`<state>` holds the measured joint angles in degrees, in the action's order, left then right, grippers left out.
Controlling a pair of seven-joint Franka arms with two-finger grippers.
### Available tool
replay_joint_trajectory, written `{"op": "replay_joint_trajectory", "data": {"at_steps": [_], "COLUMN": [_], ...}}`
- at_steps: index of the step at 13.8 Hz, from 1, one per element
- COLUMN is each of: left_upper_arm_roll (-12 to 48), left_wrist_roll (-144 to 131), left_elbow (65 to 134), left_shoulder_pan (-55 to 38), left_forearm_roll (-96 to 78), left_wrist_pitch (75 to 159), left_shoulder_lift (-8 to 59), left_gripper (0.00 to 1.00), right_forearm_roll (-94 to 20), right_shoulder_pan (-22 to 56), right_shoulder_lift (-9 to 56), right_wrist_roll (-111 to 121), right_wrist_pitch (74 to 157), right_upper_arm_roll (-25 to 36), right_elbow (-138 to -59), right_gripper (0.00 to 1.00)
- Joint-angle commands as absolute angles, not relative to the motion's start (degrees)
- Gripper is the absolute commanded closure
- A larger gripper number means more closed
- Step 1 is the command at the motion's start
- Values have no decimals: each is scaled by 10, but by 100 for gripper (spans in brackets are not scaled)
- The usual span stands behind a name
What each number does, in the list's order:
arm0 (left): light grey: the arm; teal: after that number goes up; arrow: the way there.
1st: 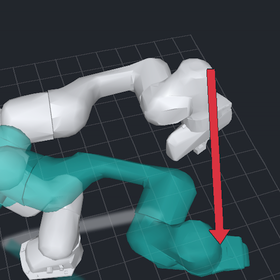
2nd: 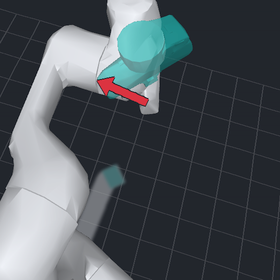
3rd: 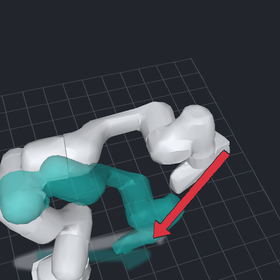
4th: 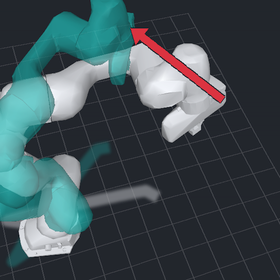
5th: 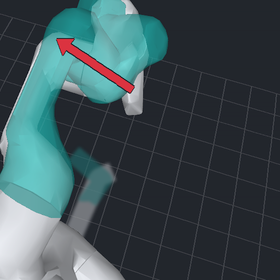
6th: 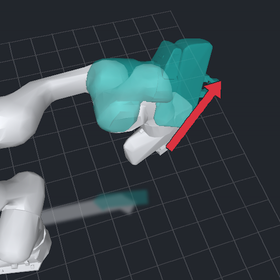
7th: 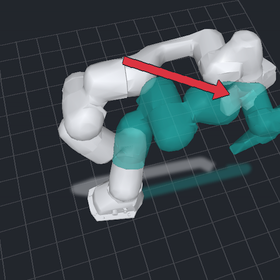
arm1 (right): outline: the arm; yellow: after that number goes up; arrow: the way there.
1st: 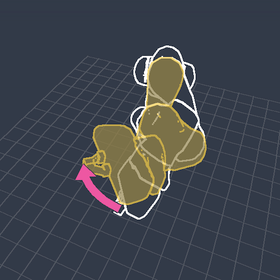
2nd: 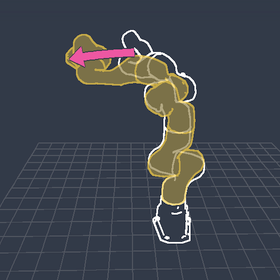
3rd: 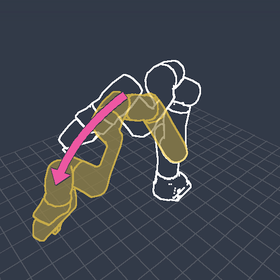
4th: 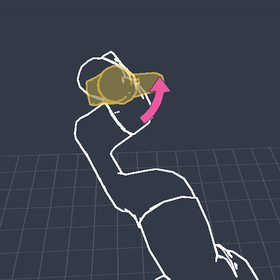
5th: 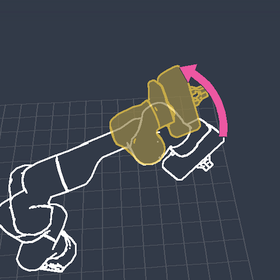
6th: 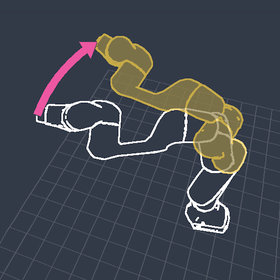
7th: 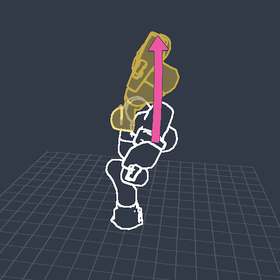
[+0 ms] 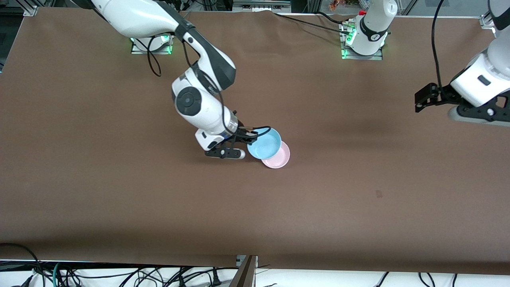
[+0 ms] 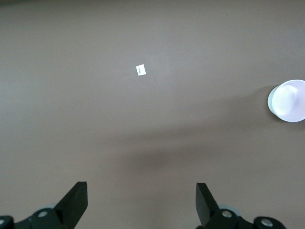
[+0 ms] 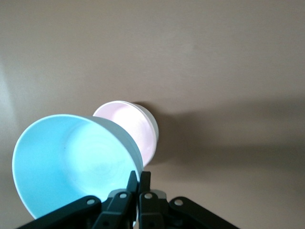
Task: Stack pink and blue bowls on white bowl
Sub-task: 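Carry the blue bowl over the stack while the left gripper withdraws, then lower the blue bowl into the pink bowl with the right gripper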
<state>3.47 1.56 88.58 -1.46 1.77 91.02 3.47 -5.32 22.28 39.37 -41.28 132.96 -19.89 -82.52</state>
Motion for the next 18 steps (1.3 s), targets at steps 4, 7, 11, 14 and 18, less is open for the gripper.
{"op": "replay_joint_trajectory", "data": {"at_steps": [4,7,11,14,18], "left_upper_arm_roll": [17,14,17,16,14], "left_wrist_roll": [74,35,18,20,25], "left_elbow": [1050,1015,984,984,982], "left_shoulder_pan": [-13,-12,-12,-12,-7], "left_forearm_roll": [8,9,9,9,9], "left_wrist_pitch": [1049,1004,964,948,949], "left_shoulder_lift": [-52,-27,-13,-14,-13], "left_gripper": [0,0,0,0,0], "right_forearm_roll": [-9,-8,1,9,11], "right_shoulder_pan": [288,291,292,294,300], "right_shoulder_lift": [430,436,452,465,473], "right_wrist_roll": [-454,-454,-452,-452,-454], "right_wrist_pitch": [1384,1404,1434,1447,1456], "right_upper_arm_roll": [-157,-153,-147,-146,-146], "right_elbow": [-816,-816,-802,-799,-798], "right_gripper": [100,100,100,100,100]}}
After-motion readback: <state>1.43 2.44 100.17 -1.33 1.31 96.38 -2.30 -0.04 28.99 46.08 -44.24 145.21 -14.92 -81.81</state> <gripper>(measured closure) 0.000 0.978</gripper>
